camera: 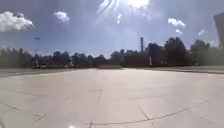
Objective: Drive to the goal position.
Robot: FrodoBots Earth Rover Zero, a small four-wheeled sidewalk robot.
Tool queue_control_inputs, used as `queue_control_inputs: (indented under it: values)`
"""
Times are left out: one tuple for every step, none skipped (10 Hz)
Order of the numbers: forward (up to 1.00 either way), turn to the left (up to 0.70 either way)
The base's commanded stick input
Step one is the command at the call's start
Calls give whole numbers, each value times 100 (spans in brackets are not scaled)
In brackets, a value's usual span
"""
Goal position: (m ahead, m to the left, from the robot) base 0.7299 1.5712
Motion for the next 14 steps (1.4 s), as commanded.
queue_control_inputs:
  values:
    - [70, 1]
    - [70, 1]
    - [70, 1]
    - [70, 1]
    - [70, 1]
    - [70, 1]
    - [70, 1]
    - [70, 1]
    - [70, 4]
    - [70, 2]
    - [70, 1]
    - [70, 1]
    - [70, 1]
    - [70, 1]
